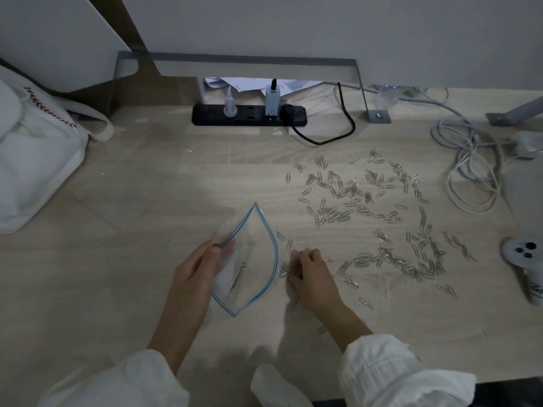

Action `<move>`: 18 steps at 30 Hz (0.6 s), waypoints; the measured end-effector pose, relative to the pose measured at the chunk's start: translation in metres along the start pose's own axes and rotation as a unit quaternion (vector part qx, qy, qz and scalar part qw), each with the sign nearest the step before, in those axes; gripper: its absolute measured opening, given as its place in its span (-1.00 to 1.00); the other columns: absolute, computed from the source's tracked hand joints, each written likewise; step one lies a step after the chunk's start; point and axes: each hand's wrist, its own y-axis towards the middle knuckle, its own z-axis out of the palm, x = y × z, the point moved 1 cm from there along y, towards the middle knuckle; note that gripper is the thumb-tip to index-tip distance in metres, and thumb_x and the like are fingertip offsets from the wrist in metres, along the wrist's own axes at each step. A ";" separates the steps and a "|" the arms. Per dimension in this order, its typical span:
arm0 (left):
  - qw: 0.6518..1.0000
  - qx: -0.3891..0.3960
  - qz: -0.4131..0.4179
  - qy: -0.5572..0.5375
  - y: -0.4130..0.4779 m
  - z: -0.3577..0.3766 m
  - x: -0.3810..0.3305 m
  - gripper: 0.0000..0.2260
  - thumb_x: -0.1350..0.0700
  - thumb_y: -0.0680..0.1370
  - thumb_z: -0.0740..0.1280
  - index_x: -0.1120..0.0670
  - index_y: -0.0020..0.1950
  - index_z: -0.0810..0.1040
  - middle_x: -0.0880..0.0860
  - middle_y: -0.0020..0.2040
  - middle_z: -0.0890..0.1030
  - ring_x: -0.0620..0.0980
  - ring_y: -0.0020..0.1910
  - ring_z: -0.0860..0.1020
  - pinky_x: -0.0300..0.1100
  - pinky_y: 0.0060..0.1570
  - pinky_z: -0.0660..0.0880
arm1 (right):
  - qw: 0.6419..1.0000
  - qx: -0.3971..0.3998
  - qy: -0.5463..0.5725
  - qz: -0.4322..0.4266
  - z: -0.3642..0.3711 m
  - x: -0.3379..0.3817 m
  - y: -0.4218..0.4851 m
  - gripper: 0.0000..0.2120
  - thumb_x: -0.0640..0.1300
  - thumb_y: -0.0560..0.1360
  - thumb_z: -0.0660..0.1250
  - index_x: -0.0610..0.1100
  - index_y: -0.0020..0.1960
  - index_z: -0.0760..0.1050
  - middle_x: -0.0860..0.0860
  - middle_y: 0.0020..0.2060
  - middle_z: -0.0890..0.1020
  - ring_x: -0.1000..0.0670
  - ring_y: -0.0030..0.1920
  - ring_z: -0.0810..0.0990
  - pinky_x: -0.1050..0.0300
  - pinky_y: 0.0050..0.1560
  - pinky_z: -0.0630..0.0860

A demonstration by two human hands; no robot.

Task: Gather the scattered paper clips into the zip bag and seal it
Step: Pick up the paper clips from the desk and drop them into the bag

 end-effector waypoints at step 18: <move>1.000 0.007 -0.007 -0.018 0.000 0.008 0.001 -0.75 0.27 0.59 0.12 0.20 0.14 0.56 -0.07 0.01 0.62 -0.42 -0.17 0.57 -0.60 -0.17 0.39 | 0.985 -0.052 0.135 0.093 -0.018 -0.035 -0.001 -0.84 -0.40 0.41 0.22 -0.24 -0.18 0.55 -0.03 -0.28 0.55 0.00 -0.23 0.50 0.32 -0.28 0.35</move>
